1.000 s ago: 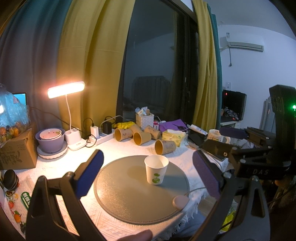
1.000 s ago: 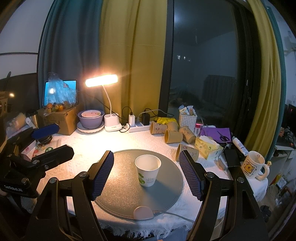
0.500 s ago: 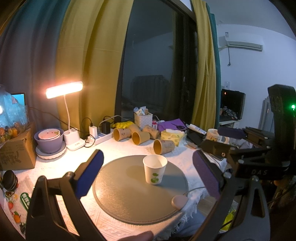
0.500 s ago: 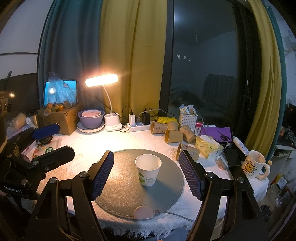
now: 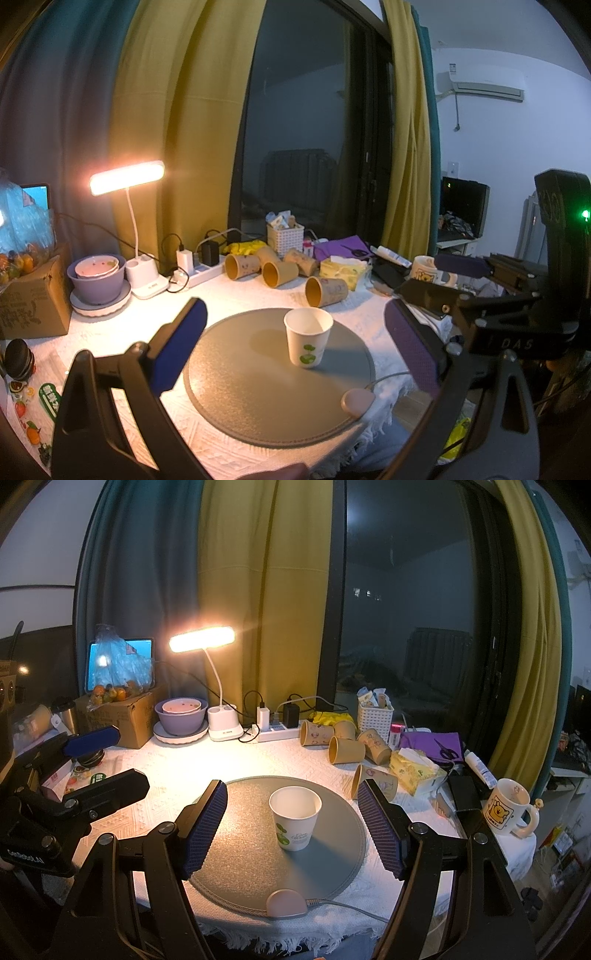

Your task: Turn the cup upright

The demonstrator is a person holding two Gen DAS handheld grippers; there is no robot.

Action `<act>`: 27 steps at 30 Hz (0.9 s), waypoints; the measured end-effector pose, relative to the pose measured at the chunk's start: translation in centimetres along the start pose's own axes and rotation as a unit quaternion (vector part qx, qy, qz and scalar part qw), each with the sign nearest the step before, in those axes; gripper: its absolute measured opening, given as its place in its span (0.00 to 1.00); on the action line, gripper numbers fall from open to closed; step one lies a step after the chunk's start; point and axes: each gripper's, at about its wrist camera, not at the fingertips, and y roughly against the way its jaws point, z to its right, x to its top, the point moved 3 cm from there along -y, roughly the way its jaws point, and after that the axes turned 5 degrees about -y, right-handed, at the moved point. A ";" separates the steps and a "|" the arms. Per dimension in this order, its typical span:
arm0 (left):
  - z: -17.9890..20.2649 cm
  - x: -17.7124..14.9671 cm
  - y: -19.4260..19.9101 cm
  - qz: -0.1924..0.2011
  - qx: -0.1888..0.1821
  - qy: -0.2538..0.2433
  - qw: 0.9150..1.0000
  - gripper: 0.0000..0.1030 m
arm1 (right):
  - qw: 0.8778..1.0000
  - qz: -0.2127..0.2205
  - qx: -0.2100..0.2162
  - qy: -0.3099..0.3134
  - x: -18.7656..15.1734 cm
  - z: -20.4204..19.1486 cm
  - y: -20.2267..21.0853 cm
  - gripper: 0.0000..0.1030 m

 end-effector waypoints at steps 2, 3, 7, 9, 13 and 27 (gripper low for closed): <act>0.2 0.0 0.0 0.000 0.000 -0.001 1.000 0.95 | 1.000 0.000 0.000 0.000 0.0 0.0 0.0 0.74; 0.2 0.0 0.0 0.000 -0.001 0.000 1.000 0.95 | 1.000 0.000 0.000 -0.001 0.0 0.0 0.0 0.74; 0.2 0.0 -0.1 0.000 0.000 0.000 1.000 0.95 | 1.000 0.000 0.000 -0.001 -0.1 0.0 0.0 0.74; 0.3 0.0 0.0 -0.001 -0.001 -0.001 1.000 0.95 | 1.000 0.000 0.000 0.000 -0.1 0.0 0.0 0.74; 0.5 -0.1 0.1 -0.001 -0.003 -0.001 1.000 0.95 | 1.000 0.000 0.000 0.000 -0.1 0.0 0.0 0.74; 0.6 -0.3 0.1 -0.005 -0.005 -0.002 1.000 0.95 | 1.000 0.000 0.000 -0.001 0.0 0.1 0.0 0.74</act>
